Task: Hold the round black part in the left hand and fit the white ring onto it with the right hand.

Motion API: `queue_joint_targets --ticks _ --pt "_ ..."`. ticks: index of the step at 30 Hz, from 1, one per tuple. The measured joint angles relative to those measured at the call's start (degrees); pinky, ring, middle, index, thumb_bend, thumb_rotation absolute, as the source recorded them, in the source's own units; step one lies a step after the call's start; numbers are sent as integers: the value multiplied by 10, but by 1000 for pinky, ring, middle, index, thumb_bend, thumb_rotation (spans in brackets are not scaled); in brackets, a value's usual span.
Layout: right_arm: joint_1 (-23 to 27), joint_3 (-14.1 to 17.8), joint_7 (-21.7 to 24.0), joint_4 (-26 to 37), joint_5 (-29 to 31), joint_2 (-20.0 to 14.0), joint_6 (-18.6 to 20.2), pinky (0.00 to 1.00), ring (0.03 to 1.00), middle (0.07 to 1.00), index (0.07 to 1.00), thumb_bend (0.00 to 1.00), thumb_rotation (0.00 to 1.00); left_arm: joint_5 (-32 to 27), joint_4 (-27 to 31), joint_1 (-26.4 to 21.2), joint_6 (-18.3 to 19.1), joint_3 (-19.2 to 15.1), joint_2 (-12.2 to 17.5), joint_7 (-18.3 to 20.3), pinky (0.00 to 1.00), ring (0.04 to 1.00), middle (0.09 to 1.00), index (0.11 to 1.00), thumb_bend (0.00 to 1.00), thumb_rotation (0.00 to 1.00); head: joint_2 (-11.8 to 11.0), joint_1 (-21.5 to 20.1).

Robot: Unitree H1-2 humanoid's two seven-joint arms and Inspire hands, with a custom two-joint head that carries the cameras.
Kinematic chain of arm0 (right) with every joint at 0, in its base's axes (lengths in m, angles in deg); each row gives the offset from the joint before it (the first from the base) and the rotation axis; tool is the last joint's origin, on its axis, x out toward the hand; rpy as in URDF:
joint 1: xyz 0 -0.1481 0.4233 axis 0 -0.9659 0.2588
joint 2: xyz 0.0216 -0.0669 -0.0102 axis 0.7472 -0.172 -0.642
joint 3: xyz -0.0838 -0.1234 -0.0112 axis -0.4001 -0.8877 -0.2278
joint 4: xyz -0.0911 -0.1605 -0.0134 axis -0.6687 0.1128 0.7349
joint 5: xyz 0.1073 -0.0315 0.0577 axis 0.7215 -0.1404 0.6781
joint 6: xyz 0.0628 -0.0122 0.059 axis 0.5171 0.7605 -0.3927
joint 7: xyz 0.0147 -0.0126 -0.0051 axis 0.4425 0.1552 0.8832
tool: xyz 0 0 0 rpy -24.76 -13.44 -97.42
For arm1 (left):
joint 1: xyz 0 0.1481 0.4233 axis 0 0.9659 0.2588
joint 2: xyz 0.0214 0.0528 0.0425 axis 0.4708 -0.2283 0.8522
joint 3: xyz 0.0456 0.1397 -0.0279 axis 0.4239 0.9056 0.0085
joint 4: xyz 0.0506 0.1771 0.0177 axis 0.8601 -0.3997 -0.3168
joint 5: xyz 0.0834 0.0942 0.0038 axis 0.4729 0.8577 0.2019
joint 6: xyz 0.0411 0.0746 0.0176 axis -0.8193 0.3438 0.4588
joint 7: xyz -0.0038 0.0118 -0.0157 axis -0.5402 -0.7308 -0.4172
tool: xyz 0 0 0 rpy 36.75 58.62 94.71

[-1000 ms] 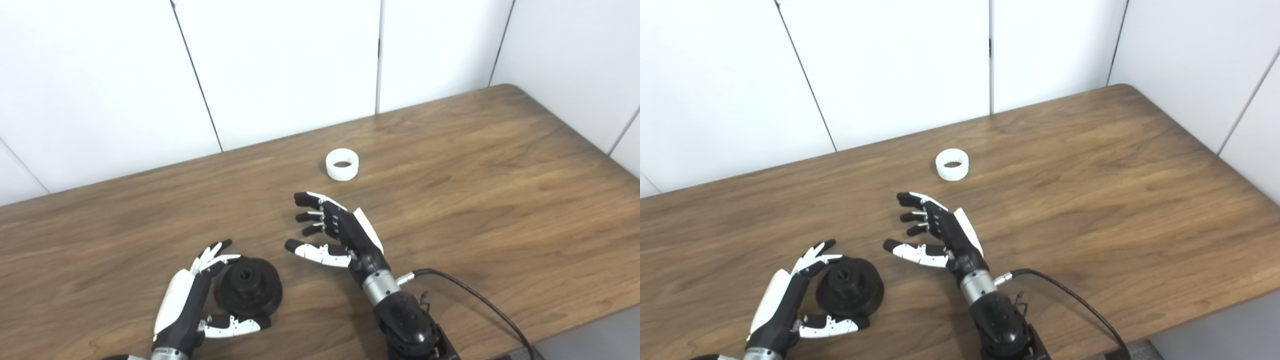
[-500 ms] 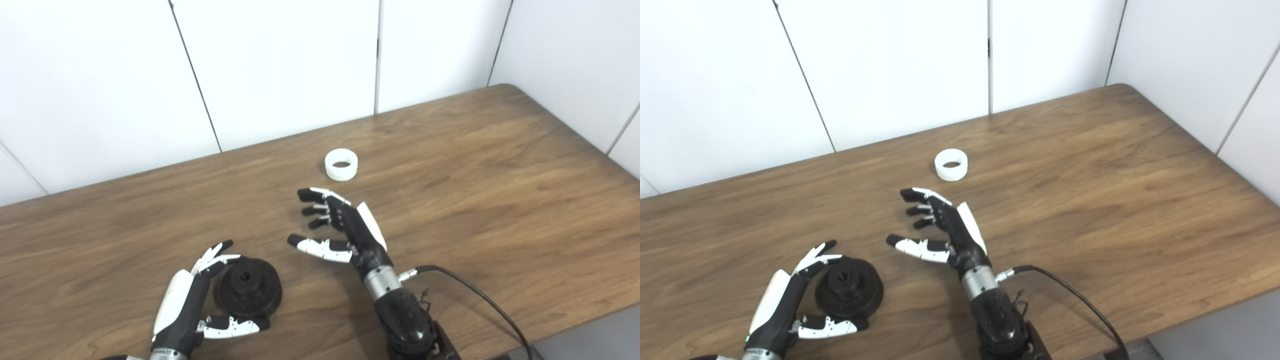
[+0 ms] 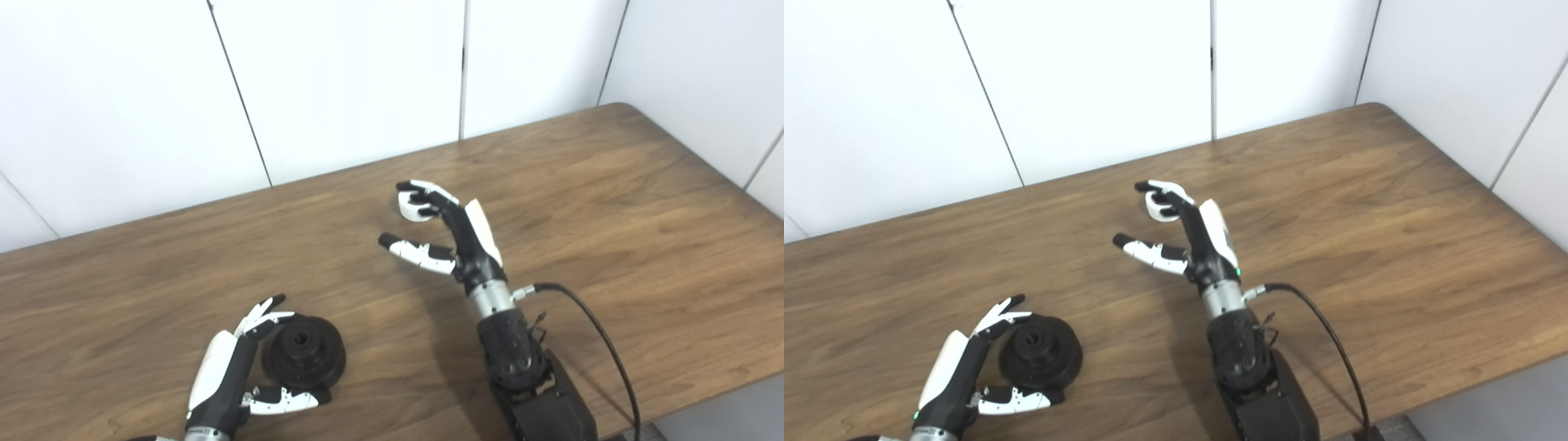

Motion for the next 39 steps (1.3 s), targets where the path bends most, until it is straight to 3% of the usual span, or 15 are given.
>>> queue_joint_targets --ticks 8,14,19,21,27,39 --pt "60 6 30 -12 -12 -40 52 779 888 904 814 724 461 0 0 1 2 -1 -2 0 964 973 942 567 904 123 2 5" --pt "110 -2 45 -88 -13 -74 52 746 881 898 832 722 435 0 0 1 6 0 -3 0 974 975 943 569 901 140 0 8" --pt "150 -13 55 -132 -18 -103 52 744 915 923 847 765 492 0 1 2 6 0 -3 0 984 977 942 568 902 141 0 11" --pt "165 -21 67 -149 -21 -111 57 767 939 941 860 788 527 0 1 3 6 0 -3 0 989 977 942 568 903 141 0 11" --pt "197 -57 108 -213 -39 -135 79 854 982 973 887 982 675 0 8 4 10 2 -4 2 996 981 945 568 908 140 2 15" --pt "223 -97 121 -315 -48 -172 78 975 1000 995 899 1000 736 0 8 5 10 2 -3 4 970 975 944 568 922 146 5 19"
